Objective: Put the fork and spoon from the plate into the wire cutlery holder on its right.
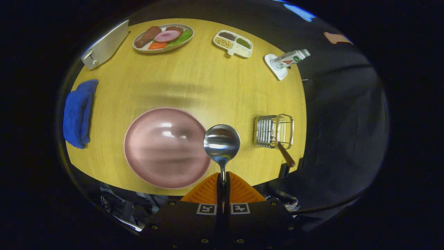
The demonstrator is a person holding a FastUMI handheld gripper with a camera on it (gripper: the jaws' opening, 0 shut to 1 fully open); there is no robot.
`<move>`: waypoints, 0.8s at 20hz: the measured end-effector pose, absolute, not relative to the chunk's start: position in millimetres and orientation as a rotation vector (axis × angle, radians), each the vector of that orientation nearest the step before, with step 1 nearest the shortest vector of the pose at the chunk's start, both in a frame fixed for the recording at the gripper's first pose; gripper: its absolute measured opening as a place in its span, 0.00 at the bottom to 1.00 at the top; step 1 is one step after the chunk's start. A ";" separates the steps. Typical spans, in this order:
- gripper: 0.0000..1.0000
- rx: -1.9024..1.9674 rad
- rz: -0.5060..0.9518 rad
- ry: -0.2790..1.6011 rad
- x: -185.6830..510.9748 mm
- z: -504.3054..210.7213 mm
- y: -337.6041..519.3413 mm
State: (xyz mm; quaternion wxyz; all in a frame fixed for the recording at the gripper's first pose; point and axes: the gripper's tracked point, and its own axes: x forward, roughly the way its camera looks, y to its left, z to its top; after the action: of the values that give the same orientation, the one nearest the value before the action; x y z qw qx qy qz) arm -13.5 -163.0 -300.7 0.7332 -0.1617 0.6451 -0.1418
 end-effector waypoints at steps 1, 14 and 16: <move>0.01 -0.358 -0.341 1.413 -13.2 -289.3 -174.6; 0.00 -0.277 -0.517 1.542 -7.6 -272.7 -309.3; 0.01 -0.257 -0.494 1.593 -3.9 -285.3 -323.3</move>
State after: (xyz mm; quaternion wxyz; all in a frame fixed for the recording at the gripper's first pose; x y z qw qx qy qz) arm -3.9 -323.3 -285.3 0.6648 -0.1136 0.7053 -0.2186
